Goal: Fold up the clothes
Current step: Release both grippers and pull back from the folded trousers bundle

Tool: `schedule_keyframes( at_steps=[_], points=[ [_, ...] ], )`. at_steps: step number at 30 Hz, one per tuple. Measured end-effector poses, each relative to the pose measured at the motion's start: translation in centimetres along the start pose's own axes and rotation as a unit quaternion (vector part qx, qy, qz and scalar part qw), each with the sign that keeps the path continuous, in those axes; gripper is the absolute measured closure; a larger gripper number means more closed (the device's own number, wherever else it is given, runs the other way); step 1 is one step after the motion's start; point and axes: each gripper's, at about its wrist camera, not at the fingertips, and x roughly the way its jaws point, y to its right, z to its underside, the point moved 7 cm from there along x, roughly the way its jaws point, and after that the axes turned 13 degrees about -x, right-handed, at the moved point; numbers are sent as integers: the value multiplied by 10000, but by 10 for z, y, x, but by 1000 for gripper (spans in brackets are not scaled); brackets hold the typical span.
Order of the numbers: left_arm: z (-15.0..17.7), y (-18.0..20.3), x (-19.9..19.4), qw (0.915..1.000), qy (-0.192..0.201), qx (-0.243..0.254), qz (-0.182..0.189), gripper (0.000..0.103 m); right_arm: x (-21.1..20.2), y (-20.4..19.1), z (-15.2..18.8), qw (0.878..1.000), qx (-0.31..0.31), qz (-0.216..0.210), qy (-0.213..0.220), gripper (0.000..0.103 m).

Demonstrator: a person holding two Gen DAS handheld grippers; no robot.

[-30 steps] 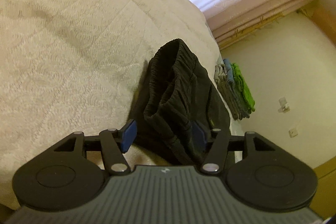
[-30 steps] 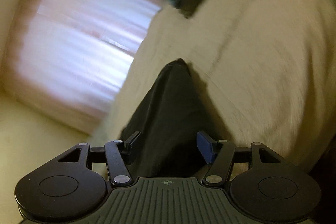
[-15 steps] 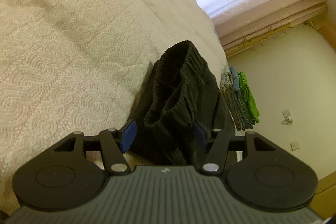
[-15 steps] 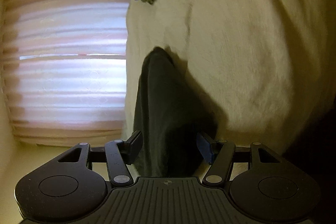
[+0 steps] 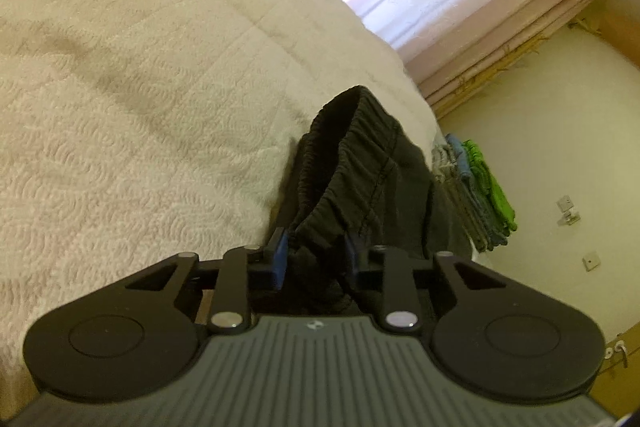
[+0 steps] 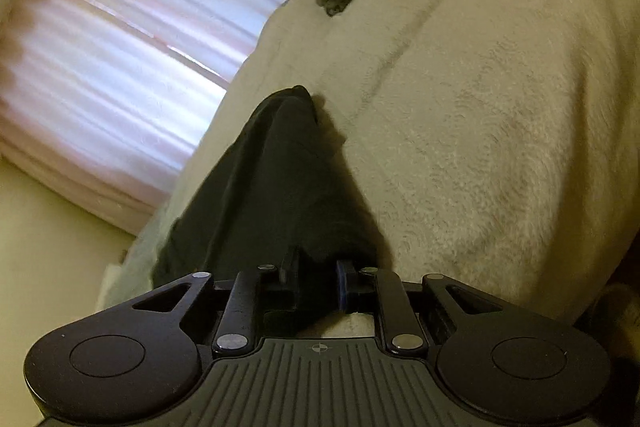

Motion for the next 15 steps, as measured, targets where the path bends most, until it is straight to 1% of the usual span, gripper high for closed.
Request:
schedule_keyframes(
  at_steps=[2, 4, 6, 7, 9, 10, 15],
  points=[
    [0, 5, -3, 9999, 14, 72, -89, 75, -2, 0, -4, 9996, 248, -86, -49, 83],
    [-1, 10, -8, 9997, 12, 158, -183, 74, -5, -1, -7, 9988, 456, -179, -55, 61],
    [-1, 15, -18, 9988, 88, 311, -370, 74, -12, -4, -9, 9988, 469, -156, -18, 52],
    [-2, 17, -23, 9979, 128, 424, -469, 75, -15, -6, -9, 9991, 426, -93, 0, 44],
    [0, 21, -33, 9952, 170, 700, -668, 72, -21, -8, -8, 9994, 241, 236, 43, 30],
    [1, 22, -38, 9934, 171, 838, -765, 71, -23, -8, -8, 9993, 133, 355, 80, 30],
    [15, 27, -57, 9797, 186, 1474, -1344, 68, -34, -22, -1, 9981, -222, 564, 94, 30]
  ],
)
